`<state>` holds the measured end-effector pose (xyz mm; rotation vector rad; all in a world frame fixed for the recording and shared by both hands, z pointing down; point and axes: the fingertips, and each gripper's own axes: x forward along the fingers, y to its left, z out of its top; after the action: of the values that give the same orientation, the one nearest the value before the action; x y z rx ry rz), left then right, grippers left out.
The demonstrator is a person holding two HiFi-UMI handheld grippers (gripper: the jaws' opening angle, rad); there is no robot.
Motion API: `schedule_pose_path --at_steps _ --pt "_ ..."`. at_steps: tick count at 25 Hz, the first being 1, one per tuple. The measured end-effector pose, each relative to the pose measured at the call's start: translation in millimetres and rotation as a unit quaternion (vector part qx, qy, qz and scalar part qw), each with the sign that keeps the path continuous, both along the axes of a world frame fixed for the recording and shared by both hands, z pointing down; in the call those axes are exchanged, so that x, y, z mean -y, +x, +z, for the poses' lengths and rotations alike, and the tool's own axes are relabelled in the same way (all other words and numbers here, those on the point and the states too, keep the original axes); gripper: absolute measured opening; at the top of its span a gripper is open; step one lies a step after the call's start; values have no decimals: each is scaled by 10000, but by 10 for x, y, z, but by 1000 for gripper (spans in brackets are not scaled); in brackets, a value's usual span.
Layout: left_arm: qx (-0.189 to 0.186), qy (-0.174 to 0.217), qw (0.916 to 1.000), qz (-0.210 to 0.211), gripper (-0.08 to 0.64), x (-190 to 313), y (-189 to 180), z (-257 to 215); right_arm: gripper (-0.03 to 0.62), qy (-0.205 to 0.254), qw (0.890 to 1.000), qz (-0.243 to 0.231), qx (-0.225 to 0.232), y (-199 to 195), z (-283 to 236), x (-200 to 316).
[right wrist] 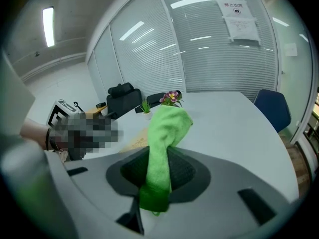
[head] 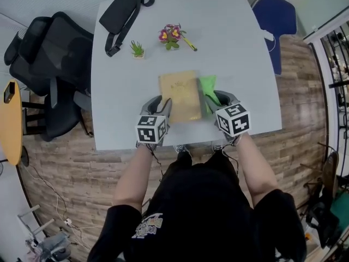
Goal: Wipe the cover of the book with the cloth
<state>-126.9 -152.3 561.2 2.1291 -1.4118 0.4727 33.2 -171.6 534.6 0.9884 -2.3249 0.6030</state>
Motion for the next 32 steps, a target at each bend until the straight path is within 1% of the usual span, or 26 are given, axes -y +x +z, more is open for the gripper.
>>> schedule_pose_path --at_steps 4,8,11,14,18,22,28,32 --pt "138 357 9990 -221 90 10 31 -354 100 185 9995 -147 206 53 -243 52" --pt "199 752 9957 -505 23 -26 105 -740 100 365 9979 -360 406 130 -476 68" --pt "181 1009 9919 -750 8 -71 150 -996 100 466 9955 -564 597 156 -638 93" --pt "194 1170 9883 -960 6 -160 219 -1180 100 541 9922 -784 808 190 -792 90" --pt "202 1343 9827 -1257 6 -369 386 -1367 100 598 9856 -1150 1091 281 -969 19" --pt "296 1448 9758 -1613 6 -616 570 -1484 100 661 9763 -1624 1269 359 -1109 -71" --pt "550 1434 9668 -2044 6 -1035 801 -1518 100 596 9637 -2118 1516 440 -1161 -276" --pt "486 1392 9633 -2242 6 -1295 848 -1501 100 505 9589 -2358 1495 420 -1090 -443"
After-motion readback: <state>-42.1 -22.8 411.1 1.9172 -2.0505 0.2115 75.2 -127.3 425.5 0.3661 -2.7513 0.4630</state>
